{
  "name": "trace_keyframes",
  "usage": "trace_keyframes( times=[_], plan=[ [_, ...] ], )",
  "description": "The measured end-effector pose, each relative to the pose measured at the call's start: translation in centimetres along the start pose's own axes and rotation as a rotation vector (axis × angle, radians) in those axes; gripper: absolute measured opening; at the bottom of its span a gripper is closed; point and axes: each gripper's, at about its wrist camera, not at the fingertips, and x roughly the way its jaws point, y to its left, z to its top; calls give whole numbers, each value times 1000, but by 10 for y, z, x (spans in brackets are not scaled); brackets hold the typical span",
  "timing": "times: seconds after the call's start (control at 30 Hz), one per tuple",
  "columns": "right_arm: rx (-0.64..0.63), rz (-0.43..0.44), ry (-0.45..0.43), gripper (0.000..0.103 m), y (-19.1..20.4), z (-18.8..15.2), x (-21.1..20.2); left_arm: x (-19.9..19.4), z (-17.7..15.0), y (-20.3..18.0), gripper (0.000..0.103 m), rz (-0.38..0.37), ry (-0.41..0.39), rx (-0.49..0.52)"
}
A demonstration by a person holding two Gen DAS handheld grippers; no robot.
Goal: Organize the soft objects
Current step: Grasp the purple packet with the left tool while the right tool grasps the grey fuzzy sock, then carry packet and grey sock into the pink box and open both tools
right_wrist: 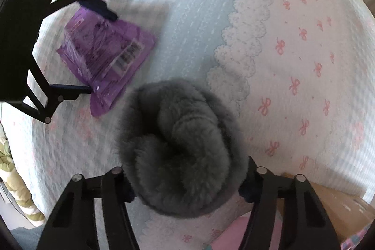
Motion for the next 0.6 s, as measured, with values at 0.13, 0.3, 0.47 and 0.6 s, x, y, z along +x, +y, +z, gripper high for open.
trace_keyframes(
  times=[0.13,0.3,0.47,0.6],
  plan=[
    [25,1,-33,52,3,-7,-5,-12,-9,-3,61,-10,-18,-62],
    [88,17,-78,50,2,-19,-20,-24,-16,-2,49,-8,-20,-169],
    [140,21,-119,49,5,-32,-49,-48,-29,22,44,-52,-38,-398],
    [158,17,-186,49,3,-41,-91,-86,-38,27,43,-38,-95,-539]
  ],
)
